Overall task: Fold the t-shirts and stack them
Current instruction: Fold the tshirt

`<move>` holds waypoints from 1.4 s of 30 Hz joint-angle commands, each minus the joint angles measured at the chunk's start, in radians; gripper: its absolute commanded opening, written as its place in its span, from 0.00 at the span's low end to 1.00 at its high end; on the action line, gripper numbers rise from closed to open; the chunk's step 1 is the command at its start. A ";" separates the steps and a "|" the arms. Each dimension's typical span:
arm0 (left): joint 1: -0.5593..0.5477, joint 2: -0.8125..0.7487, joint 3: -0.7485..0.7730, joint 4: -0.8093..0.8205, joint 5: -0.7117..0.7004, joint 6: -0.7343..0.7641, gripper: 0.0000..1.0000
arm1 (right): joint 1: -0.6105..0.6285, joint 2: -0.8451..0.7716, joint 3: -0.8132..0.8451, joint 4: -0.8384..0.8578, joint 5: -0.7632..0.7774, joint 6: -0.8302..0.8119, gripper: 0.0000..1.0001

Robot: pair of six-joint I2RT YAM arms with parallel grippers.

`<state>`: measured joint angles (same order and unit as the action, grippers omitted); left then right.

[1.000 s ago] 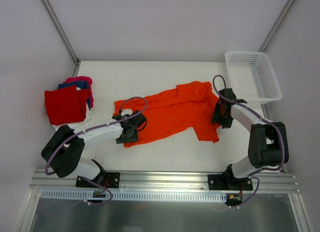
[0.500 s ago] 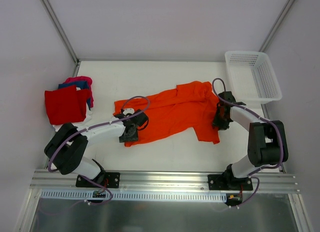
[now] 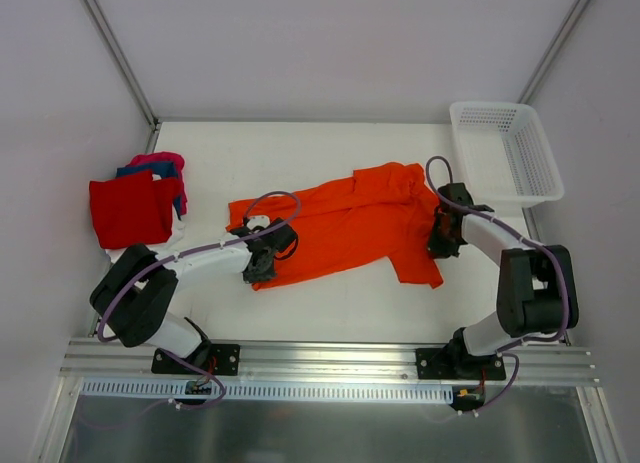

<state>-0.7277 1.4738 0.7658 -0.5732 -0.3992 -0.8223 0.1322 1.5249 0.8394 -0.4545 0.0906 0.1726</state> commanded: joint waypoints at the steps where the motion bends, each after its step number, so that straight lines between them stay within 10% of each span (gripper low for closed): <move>1: -0.006 -0.004 -0.023 -0.051 0.002 0.000 0.00 | -0.002 -0.057 0.050 -0.062 0.024 -0.028 0.01; 42: 0.318 0.212 0.394 -0.136 -0.013 0.141 0.00 | 0.001 0.434 0.809 -0.081 -0.166 -0.143 0.01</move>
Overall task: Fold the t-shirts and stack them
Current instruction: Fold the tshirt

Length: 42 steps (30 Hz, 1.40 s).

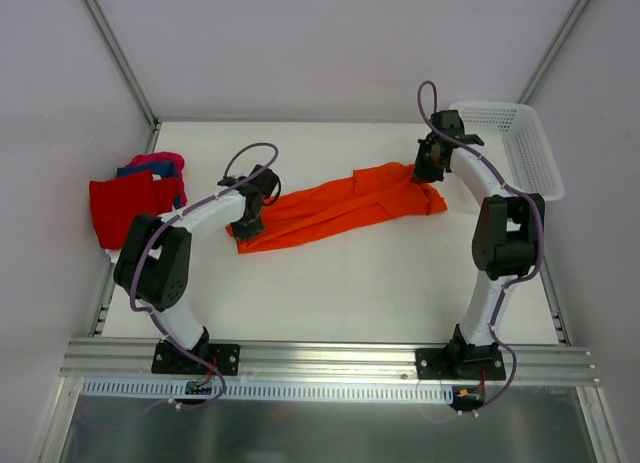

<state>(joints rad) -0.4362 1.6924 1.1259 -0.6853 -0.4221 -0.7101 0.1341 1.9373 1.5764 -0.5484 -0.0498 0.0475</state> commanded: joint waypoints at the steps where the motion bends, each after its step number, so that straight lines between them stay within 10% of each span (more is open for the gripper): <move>1: 0.033 -0.010 0.035 -0.023 0.009 0.031 0.00 | -0.001 0.034 0.089 0.010 -0.033 -0.017 0.01; 12: 0.128 0.049 0.101 -0.022 0.048 0.087 0.00 | 0.001 0.202 0.253 -0.001 -0.088 -0.005 0.01; 15: 0.136 0.084 0.142 -0.023 0.051 0.116 0.47 | 0.001 0.232 0.272 0.002 -0.096 -0.009 0.23; 17: 0.136 0.082 0.150 -0.019 0.039 0.113 0.99 | 0.005 0.224 0.258 0.033 -0.090 -0.017 0.38; 33: 0.074 -0.241 0.092 0.001 -0.086 0.143 0.99 | 0.074 -0.251 -0.030 0.211 -0.025 -0.074 0.57; 36: 0.062 -0.208 0.054 0.026 -0.058 0.147 0.87 | 0.099 -0.273 -0.088 0.192 0.028 -0.075 0.26; 38: 0.060 -0.180 0.051 0.052 -0.034 0.152 0.13 | 0.108 -0.256 -0.110 0.193 0.079 -0.061 0.00; 39: 0.060 -0.151 0.054 0.058 -0.026 0.150 0.00 | 0.110 -0.244 -0.110 0.185 0.076 -0.058 0.01; 42: 0.060 -0.085 0.083 0.090 0.003 0.166 0.00 | 0.113 -0.190 -0.107 0.176 0.090 -0.049 0.01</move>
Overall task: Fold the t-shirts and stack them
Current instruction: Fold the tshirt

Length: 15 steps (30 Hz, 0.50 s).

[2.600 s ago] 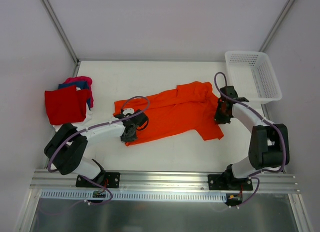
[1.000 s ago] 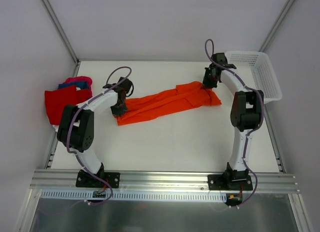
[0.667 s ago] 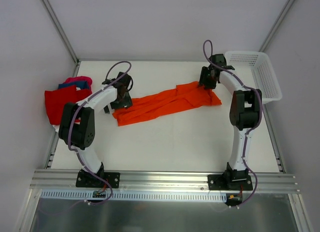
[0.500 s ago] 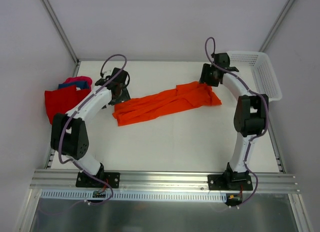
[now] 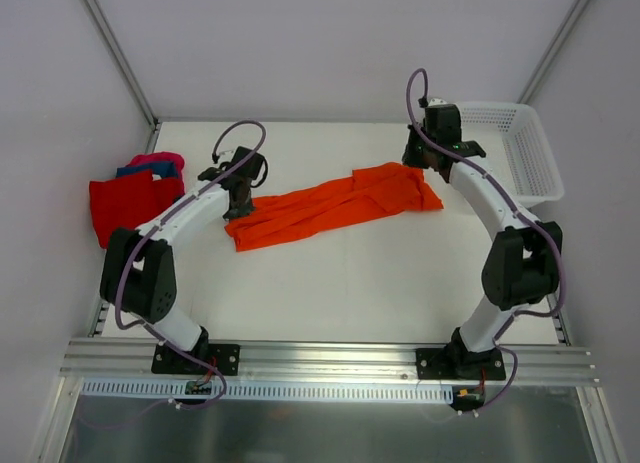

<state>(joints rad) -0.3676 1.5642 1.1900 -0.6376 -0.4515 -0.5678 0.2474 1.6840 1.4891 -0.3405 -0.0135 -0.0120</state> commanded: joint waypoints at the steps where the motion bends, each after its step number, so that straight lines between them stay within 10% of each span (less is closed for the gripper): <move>1: -0.008 0.060 0.029 0.044 0.034 0.031 0.00 | 0.001 0.078 -0.018 -0.034 0.053 0.009 0.01; 15: -0.007 0.348 0.230 0.050 0.060 0.105 0.00 | 0.021 0.290 0.138 -0.172 0.115 0.047 0.00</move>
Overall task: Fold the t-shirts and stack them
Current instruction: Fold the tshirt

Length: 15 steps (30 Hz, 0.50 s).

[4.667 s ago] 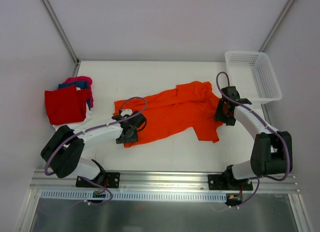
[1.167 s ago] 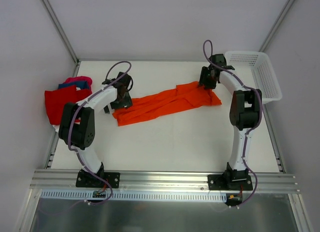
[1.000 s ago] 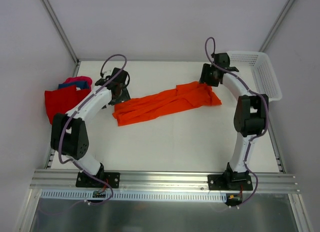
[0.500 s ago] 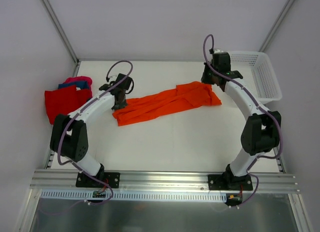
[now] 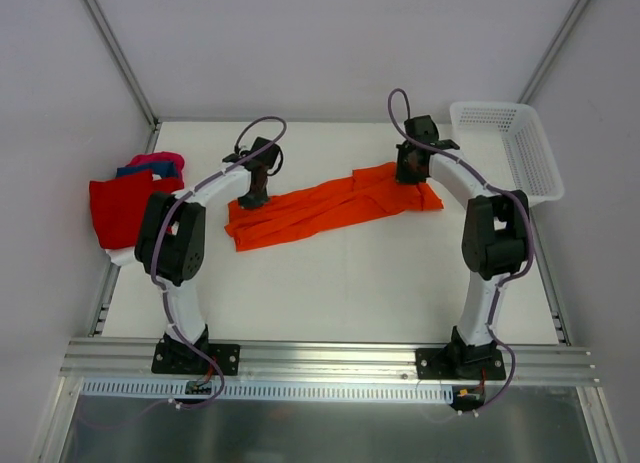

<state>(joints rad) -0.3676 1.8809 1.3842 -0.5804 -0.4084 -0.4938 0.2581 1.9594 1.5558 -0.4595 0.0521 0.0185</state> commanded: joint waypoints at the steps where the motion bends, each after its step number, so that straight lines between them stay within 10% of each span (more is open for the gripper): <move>1: -0.005 0.044 0.038 -0.010 0.019 0.034 0.00 | 0.015 0.038 0.079 -0.062 0.057 0.017 0.00; 15: -0.031 0.034 -0.117 -0.012 0.123 -0.020 0.00 | 0.058 0.188 0.194 -0.195 0.103 0.046 0.01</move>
<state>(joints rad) -0.3717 1.9530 1.3361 -0.5472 -0.3386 -0.4831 0.2985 2.1242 1.6897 -0.5861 0.1188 0.0410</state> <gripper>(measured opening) 0.004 0.009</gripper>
